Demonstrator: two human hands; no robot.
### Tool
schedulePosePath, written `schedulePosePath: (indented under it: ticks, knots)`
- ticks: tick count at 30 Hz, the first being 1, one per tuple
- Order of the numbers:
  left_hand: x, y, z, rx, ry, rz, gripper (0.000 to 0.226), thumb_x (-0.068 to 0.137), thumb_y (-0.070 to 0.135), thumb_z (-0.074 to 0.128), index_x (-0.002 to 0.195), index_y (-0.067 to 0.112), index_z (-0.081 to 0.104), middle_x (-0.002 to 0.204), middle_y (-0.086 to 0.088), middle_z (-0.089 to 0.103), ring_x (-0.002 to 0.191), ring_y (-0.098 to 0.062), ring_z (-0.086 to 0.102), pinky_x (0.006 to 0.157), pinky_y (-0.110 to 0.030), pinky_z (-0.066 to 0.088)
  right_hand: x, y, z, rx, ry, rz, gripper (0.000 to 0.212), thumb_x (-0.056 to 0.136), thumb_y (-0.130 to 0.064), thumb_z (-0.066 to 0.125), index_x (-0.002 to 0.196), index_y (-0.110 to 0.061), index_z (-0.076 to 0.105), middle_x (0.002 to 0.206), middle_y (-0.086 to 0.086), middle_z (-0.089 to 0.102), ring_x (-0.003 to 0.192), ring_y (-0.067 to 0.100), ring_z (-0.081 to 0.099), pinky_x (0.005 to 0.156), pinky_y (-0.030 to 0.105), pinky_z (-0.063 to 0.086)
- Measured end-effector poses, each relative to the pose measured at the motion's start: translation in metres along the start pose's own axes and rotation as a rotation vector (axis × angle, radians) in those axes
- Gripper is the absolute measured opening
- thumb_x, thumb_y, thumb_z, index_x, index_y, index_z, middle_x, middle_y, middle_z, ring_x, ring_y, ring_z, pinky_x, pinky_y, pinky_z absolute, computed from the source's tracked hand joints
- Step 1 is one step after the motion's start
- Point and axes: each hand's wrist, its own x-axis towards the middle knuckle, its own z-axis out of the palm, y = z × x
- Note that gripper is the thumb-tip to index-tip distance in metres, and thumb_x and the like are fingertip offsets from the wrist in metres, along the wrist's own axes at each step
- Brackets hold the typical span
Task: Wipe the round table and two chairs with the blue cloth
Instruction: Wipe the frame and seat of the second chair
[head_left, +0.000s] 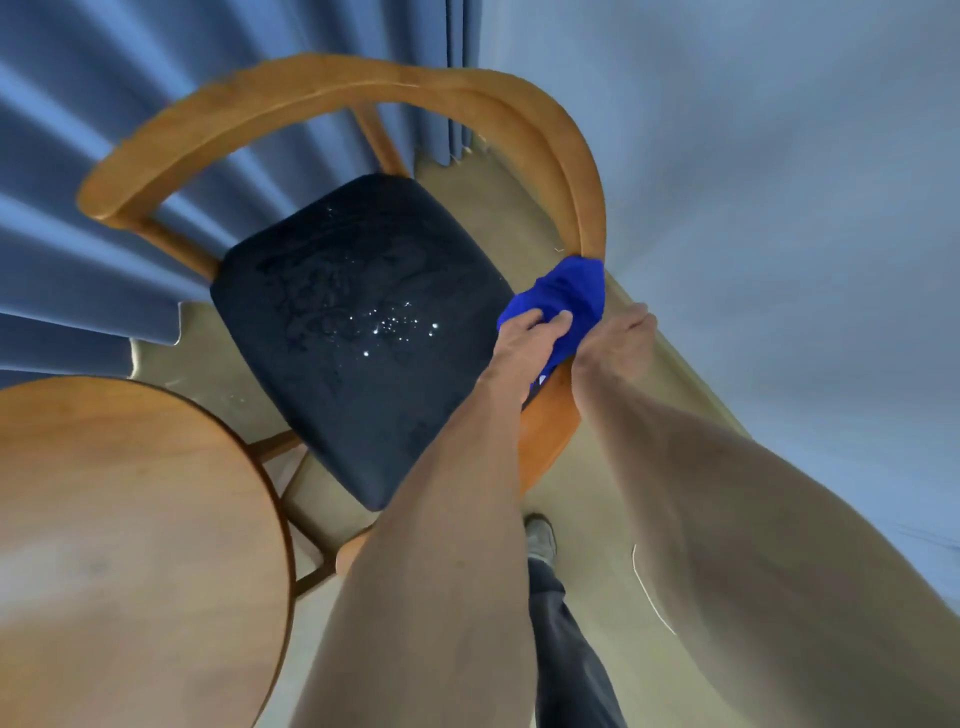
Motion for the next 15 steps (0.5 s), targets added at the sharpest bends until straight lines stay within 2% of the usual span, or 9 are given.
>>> schedulePosePath:
  ticks: [6, 10, 13, 15]
  knots:
    - [0.022, 0.05, 0.012, -0.009, 0.065, 0.056, 0.032, 0.088, 0.037, 0.066, 0.069, 0.019, 0.048, 0.071, 0.001, 0.053, 0.068, -0.017, 0.052, 0.065, -0.032, 0.046, 0.001, -0.006, 0.006, 0.013, 0.035, 0.119, 0.045, 0.103, -0.035, 0.024, 0.099, -0.009, 0.06, 0.085, -0.001, 0.06, 0.082, 0.021, 0.058, 0.078, 0.031, 0.043]
    - [0.032, 0.084, 0.01, -0.119, 0.139, -0.042, 0.014, 0.094, 0.03, 0.048, 0.09, 0.019, 0.054, 0.086, 0.0, 0.059, 0.078, -0.017, 0.055, 0.071, -0.033, 0.047, 0.006, -0.018, 0.006, -0.062, 0.024, 0.101, 0.04, 0.101, -0.033, 0.022, 0.088, -0.012, 0.053, 0.074, -0.002, 0.052, 0.081, 0.026, 0.059, 0.077, 0.036, 0.045]
    - [0.041, 0.095, 0.007, -0.081, 0.15, -0.044, 0.013, 0.092, 0.02, 0.05, 0.08, 0.017, 0.053, 0.077, -0.002, 0.055, 0.074, -0.019, 0.053, 0.071, -0.035, 0.048, 0.011, -0.043, 0.016, -0.089, 0.004, 0.055, 0.038, 0.101, -0.036, 0.02, 0.087, -0.016, 0.05, 0.071, -0.004, 0.051, 0.074, 0.021, 0.057, 0.07, 0.036, 0.045]
    - [0.047, 0.101, 0.006, -0.083, 0.16, 0.0, 0.02, 0.09, 0.018, 0.054, 0.071, 0.016, 0.05, 0.068, 0.0, 0.051, 0.065, -0.016, 0.048, 0.059, -0.029, 0.045, 0.018, -0.065, 0.026, -0.107, 0.013, -0.004, 0.039, 0.102, -0.037, 0.02, 0.087, -0.016, 0.051, 0.068, -0.004, 0.05, 0.068, 0.019, 0.054, 0.062, 0.032, 0.04]
